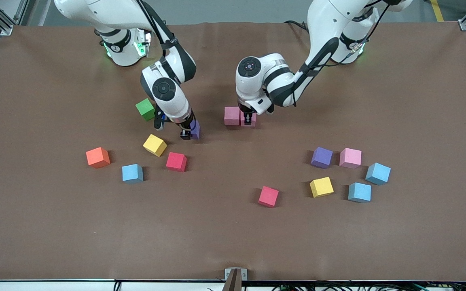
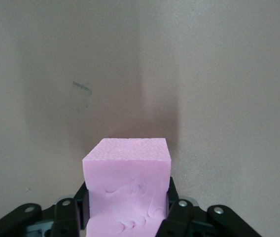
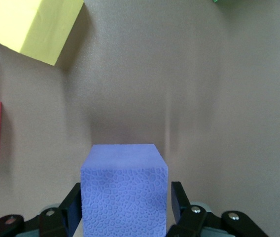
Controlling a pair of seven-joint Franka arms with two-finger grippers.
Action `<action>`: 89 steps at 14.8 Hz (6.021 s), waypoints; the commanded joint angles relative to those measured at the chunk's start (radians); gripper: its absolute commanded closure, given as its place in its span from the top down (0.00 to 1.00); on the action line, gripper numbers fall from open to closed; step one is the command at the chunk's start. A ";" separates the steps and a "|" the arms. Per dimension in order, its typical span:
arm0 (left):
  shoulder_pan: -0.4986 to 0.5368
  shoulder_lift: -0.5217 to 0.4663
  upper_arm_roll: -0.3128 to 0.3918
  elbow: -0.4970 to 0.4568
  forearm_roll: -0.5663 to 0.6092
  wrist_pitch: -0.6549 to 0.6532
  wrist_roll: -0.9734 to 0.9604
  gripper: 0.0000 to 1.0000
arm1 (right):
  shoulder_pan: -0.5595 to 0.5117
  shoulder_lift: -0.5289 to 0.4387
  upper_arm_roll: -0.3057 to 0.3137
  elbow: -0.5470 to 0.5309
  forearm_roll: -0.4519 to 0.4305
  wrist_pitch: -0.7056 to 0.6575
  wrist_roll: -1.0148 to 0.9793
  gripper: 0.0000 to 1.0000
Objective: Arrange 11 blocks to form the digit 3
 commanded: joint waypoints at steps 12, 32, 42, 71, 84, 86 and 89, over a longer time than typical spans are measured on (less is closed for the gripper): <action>0.000 0.000 -0.001 0.023 0.026 -0.035 -0.006 1.00 | 0.054 -0.010 -0.006 -0.009 0.018 0.012 0.041 0.00; 0.166 0.018 -0.032 0.398 0.024 -0.287 0.495 1.00 | 0.184 -0.008 -0.005 0.036 0.019 0.014 0.174 0.00; 0.157 0.277 0.114 0.694 0.021 -0.188 0.754 1.00 | 0.209 0.021 -0.005 0.068 0.025 -0.001 0.202 0.01; 0.157 0.443 0.157 0.745 0.007 0.040 0.770 1.00 | 0.221 0.073 -0.005 0.140 0.027 -0.074 0.205 0.02; 0.169 0.395 0.143 0.741 0.006 -0.135 0.768 0.43 | 0.223 0.075 -0.006 0.140 0.033 -0.067 0.205 0.02; 0.166 0.374 0.143 0.739 -0.028 -0.199 0.767 0.43 | 0.221 0.075 -0.005 0.142 0.033 -0.064 0.205 0.02; 0.164 0.340 0.143 0.739 -0.084 -0.316 0.764 0.41 | 0.216 0.075 -0.006 0.145 0.033 -0.064 0.205 0.02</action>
